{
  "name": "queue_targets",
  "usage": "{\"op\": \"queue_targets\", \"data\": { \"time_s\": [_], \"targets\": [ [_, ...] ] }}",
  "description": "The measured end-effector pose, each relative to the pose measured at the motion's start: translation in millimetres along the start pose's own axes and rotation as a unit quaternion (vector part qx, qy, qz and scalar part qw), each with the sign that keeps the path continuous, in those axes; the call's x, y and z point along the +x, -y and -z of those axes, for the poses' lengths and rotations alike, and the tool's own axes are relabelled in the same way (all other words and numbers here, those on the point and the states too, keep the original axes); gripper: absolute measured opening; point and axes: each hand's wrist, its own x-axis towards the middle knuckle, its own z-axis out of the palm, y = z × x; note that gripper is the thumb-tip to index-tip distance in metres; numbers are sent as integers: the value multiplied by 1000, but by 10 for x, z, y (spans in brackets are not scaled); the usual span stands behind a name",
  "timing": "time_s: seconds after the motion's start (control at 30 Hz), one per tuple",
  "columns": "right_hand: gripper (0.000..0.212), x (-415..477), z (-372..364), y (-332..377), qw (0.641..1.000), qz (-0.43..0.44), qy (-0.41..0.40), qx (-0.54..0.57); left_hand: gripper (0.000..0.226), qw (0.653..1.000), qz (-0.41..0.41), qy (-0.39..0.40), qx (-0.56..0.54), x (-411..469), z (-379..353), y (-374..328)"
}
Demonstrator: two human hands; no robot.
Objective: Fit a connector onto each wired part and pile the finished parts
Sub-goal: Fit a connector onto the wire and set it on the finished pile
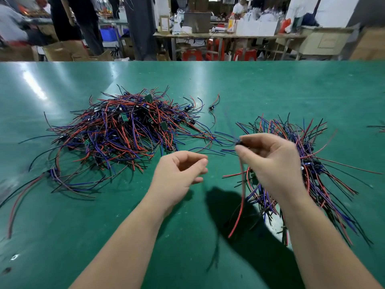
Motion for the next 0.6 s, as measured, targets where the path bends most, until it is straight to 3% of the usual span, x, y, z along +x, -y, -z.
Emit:
{"op": "queue_targets", "data": {
  "time_s": [0.07,0.13,0.23,0.33,0.43,0.6],
  "targets": [
    [16,91,206,-40,990,16,-84,-116,11,974,-60,-103,192,78,128,43],
    [13,171,413,-87,965,-16,-114,-234,16,908,-88,-180,369,139,278,68],
    [24,219,578,-171,915,-108,-69,-383,39,837,-10,-222,500,200,448,143],
    [30,204,543,-126,915,-98,-61,-387,45,797,75,-204,564,231,554,199],
    [26,168,418,-62,929,-35,-60,-364,30,803,73,-197,558,280,677,194],
    [20,101,235,-75,942,10,-30,-334,15,831,12,-259,493,262,695,118]
  ]
}}
